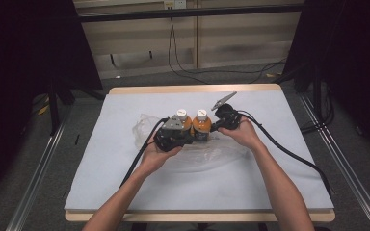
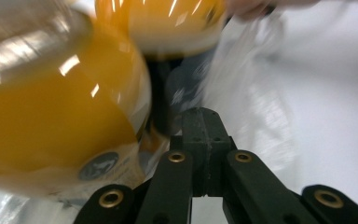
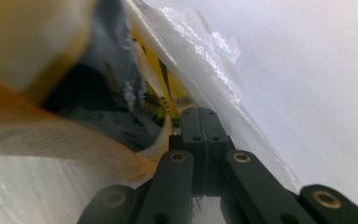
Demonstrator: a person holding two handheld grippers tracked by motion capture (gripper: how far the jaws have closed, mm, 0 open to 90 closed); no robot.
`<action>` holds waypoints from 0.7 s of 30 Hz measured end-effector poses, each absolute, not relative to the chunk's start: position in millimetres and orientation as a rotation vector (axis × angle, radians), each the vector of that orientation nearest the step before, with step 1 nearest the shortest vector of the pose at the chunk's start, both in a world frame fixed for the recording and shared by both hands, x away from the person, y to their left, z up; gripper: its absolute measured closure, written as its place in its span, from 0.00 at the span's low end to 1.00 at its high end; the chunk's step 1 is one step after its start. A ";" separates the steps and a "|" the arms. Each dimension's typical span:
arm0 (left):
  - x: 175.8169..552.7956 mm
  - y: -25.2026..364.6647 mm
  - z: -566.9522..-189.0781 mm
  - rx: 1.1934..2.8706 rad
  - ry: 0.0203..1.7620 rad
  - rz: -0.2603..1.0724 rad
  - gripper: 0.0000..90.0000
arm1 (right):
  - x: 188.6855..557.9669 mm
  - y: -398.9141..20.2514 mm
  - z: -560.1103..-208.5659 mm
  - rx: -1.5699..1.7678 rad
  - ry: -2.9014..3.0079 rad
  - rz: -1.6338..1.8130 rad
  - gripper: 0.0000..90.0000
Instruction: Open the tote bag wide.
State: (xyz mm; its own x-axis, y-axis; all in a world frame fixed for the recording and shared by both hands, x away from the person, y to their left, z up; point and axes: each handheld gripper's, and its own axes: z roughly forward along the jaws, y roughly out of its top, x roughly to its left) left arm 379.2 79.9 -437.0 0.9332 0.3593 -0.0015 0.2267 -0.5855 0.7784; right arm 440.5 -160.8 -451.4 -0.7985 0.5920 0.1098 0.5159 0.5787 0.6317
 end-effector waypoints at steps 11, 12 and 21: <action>373.4 62.0 -470.4 2.366 0.426 0.207 1.00 | 452.8 -150.4 -471.5 1.038 2.728 0.925 1.00; 373.4 62.0 -470.4 2.366 0.426 0.207 1.00 | 452.8 -150.4 -471.5 1.038 2.728 0.925 1.00; 367.3 64.6 -476.8 2.380 0.413 0.152 1.00 | 460.4 -149.1 -473.9 1.076 2.695 0.955 1.00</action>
